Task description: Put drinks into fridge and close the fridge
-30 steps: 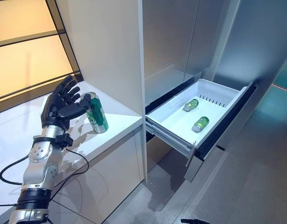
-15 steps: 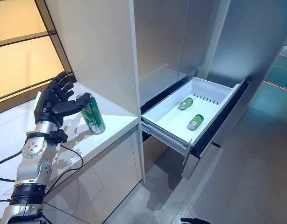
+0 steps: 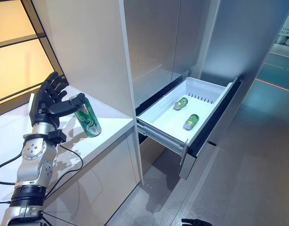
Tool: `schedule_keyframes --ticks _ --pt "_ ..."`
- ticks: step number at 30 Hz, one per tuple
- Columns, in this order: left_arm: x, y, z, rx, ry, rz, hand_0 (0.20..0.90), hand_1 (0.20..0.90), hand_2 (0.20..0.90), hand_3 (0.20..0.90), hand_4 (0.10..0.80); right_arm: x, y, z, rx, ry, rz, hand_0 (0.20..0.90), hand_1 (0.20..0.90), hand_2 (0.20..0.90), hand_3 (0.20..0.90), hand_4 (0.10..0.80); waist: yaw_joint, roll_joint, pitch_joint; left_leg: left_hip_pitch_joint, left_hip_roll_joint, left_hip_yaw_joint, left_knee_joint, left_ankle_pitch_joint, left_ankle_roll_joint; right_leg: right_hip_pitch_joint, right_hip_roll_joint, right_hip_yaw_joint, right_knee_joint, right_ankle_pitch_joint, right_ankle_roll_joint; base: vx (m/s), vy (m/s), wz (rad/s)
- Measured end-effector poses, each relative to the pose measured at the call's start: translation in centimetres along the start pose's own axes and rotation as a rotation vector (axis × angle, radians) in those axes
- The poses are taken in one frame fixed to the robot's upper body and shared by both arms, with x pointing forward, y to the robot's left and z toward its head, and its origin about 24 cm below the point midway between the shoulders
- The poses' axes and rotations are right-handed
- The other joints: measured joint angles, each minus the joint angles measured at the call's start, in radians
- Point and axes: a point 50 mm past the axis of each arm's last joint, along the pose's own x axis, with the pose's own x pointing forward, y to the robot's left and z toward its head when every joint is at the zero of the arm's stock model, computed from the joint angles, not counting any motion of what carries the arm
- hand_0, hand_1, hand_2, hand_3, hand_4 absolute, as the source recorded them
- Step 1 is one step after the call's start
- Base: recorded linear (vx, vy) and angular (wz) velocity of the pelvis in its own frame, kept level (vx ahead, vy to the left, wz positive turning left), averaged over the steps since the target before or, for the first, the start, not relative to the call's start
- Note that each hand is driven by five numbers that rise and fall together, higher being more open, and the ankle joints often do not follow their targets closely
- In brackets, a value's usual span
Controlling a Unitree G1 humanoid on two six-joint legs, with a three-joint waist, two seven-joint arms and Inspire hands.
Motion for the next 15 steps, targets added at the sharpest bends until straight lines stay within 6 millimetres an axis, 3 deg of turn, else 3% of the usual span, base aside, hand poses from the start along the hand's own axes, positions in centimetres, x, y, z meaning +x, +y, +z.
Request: schedule_keyframes --ticks 15 --pt "-0.1 -1.9 0.9 -0.019 -0.033 -0.207 0.900 0.900 0.900 0.900 0.800 0.0 0.0 0.0 0.000 -0.003 0.000 0.900 0.900 0.900 0.900 0.800 0.002 -0.001 -0.001 -0.002 0.000 0.001 0.000 0.000 0.000 -0.003 0.000 0.001 0.000 0.000 0.000 0.000 0.000 0.00"
